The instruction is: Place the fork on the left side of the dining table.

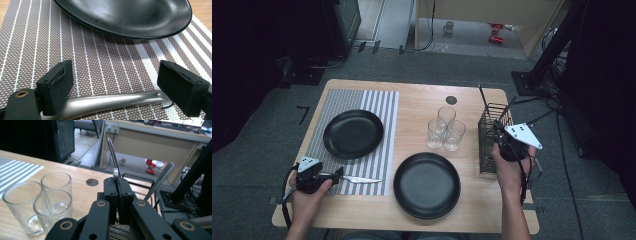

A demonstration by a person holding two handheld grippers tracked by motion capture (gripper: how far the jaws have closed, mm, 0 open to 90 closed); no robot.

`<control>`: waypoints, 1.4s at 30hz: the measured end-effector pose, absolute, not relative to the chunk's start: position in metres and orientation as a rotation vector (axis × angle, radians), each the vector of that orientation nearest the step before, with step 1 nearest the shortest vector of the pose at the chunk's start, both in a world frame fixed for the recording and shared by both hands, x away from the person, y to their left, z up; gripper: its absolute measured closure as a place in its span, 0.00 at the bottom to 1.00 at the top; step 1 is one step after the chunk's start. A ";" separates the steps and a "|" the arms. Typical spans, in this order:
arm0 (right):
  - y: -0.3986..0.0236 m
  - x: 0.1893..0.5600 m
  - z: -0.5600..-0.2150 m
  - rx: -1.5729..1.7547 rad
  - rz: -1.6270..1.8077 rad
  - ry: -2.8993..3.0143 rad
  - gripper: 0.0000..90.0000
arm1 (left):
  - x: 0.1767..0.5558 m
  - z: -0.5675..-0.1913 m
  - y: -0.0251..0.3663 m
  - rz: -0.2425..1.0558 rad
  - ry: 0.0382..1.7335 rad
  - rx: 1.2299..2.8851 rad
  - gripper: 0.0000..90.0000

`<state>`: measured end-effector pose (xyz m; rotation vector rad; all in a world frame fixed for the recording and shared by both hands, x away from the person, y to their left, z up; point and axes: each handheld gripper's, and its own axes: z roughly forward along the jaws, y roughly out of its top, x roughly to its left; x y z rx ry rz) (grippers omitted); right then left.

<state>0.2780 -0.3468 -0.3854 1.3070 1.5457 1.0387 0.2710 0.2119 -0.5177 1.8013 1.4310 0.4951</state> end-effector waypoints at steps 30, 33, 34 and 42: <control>-0.349 0.264 -0.354 1.234 1.107 1.457 0.99 | 0.268 -0.505 0.212 0.538 1.419 1.735 0.15; -0.349 0.261 -0.349 1.224 1.116 1.449 0.99 | 0.267 -0.500 0.207 0.548 1.402 1.730 0.15; -0.349 0.258 -0.344 1.211 1.124 1.441 0.99 | 0.267 -0.496 0.203 0.551 1.388 1.730 0.15; -0.346 0.250 -0.326 1.167 1.152 1.425 0.99 | 0.265 -0.482 0.185 0.546 1.322 1.742 0.15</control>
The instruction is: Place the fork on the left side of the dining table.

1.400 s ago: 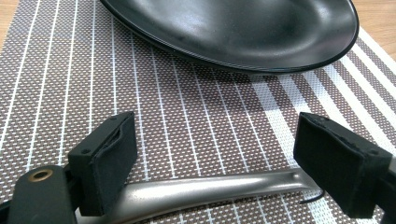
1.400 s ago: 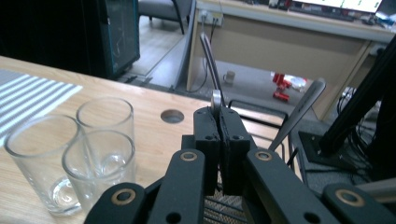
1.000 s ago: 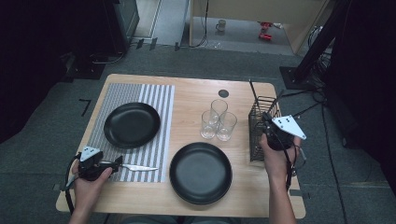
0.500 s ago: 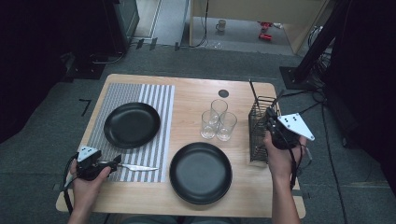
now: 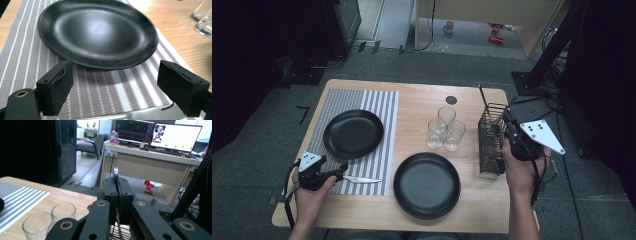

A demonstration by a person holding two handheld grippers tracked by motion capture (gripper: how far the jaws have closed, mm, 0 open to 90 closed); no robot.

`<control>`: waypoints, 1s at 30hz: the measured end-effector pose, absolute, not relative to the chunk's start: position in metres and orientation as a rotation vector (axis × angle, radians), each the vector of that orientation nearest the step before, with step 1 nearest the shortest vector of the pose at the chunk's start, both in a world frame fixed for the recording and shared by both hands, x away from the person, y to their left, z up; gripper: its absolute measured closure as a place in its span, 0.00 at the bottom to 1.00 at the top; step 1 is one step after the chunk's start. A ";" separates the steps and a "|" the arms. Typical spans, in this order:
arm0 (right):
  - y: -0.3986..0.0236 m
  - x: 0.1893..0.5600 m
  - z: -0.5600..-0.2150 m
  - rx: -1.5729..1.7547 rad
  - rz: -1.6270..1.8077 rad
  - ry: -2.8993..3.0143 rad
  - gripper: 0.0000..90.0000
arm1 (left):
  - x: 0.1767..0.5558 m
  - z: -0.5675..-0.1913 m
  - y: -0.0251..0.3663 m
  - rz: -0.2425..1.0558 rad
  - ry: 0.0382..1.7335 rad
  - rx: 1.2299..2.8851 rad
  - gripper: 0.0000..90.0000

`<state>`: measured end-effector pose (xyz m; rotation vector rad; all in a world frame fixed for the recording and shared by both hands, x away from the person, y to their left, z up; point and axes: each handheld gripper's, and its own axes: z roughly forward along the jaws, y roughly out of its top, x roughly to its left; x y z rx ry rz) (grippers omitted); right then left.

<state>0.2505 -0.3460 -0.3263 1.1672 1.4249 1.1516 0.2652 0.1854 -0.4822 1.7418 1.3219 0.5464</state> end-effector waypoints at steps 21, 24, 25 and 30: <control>-0.310 0.244 -0.307 1.097 1.227 1.467 0.99 | 0.265 -0.461 0.129 0.495 1.152 1.785 0.15; -0.303 0.243 -0.307 1.103 1.243 1.478 0.99 | 0.266 -0.459 0.120 0.491 1.131 1.792 0.15; -0.302 0.243 -0.307 1.095 1.249 1.480 0.99 | 0.267 -0.458 0.117 0.489 1.126 1.791 0.15; -0.293 0.242 -0.309 1.075 1.263 1.495 0.99 | 0.269 -0.455 0.104 0.482 1.094 1.804 0.15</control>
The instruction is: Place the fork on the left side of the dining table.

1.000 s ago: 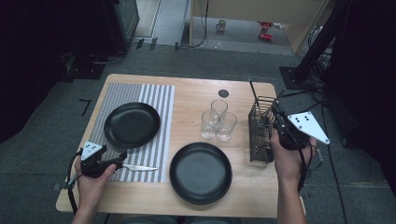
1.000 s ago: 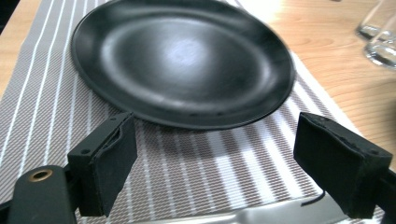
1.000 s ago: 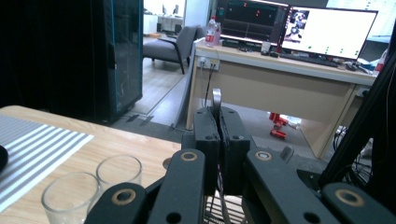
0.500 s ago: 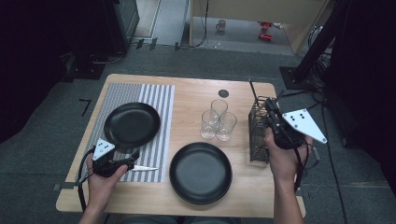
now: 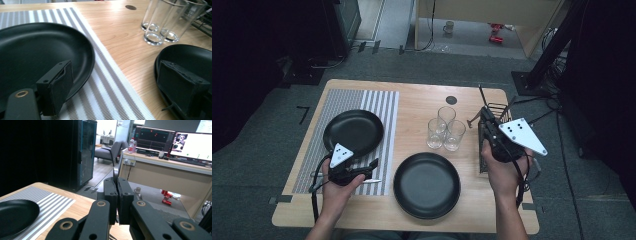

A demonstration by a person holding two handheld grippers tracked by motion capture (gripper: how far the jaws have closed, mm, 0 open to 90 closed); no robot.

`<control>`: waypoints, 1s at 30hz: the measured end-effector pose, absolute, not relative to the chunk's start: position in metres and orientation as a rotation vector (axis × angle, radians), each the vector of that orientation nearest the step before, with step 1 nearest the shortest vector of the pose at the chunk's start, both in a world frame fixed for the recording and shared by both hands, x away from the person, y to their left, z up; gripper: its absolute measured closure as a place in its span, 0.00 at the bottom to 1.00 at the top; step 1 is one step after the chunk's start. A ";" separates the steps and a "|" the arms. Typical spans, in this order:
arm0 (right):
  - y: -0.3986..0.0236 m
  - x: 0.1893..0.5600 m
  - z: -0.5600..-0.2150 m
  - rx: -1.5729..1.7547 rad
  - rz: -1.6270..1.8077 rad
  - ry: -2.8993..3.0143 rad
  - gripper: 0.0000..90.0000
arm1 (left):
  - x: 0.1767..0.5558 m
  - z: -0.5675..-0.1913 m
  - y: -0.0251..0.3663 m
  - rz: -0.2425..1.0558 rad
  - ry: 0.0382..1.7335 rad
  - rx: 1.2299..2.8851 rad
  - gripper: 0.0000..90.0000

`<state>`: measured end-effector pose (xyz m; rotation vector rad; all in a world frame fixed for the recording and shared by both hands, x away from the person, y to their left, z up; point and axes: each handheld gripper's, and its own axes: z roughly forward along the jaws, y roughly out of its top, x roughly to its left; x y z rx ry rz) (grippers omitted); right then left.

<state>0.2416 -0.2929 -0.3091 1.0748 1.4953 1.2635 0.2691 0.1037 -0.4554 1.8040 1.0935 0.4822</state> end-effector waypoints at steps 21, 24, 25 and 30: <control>-0.256 0.235 -0.313 1.032 1.352 1.562 0.99 | 0.274 -0.445 0.055 0.449 0.984 1.828 0.16; -0.249 0.234 -0.315 1.029 1.373 1.570 0.99 | 0.274 -0.444 0.045 0.442 0.961 1.831 0.16; -0.249 0.234 -0.315 1.029 1.373 1.570 0.99 | 0.274 -0.444 0.045 0.442 0.961 1.831 0.16; -0.238 0.235 -0.319 1.022 1.401 1.586 0.99 | 0.275 -0.446 0.031 0.426 0.935 1.845 0.16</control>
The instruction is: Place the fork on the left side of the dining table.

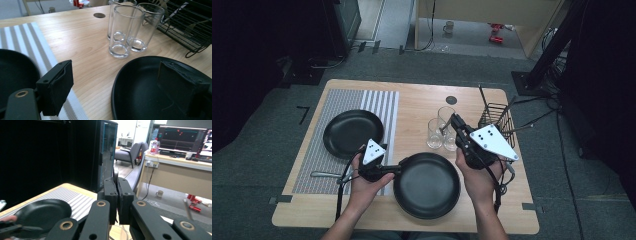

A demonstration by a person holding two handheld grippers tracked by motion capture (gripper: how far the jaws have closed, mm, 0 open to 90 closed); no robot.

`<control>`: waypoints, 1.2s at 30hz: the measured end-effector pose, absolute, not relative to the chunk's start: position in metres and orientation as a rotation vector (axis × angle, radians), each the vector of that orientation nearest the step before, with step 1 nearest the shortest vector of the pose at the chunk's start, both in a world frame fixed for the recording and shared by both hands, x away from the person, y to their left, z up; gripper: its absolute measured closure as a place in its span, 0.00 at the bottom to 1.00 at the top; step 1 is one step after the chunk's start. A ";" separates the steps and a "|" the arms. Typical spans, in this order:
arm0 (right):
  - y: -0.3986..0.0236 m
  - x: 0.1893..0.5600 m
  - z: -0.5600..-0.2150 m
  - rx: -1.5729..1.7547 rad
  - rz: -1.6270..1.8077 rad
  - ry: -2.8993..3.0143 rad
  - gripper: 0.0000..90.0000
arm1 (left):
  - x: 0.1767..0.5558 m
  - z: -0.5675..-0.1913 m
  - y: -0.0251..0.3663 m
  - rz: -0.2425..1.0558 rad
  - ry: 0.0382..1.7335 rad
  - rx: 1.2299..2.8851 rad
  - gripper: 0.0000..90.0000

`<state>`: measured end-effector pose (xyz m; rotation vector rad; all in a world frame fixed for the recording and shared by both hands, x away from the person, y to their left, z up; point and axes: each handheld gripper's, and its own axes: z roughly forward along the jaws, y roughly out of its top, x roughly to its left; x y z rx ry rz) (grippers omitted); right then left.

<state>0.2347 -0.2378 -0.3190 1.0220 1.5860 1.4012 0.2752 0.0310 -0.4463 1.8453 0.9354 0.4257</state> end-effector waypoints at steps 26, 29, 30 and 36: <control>-0.198 0.227 -0.328 1.008 1.480 1.634 0.99 | 0.290 -0.452 -0.016 0.443 0.901 1.840 0.16; -0.196 0.226 -0.329 1.009 1.484 1.640 0.99 | 0.291 -0.452 -0.018 0.446 0.899 1.836 0.18; -0.195 0.226 -0.329 1.007 1.485 1.640 0.99 | 0.292 -0.452 -0.020 0.453 0.902 1.831 0.21; -0.191 0.226 -0.331 1.010 1.491 1.644 0.99 | 0.293 -0.451 -0.029 0.484 0.901 1.791 0.31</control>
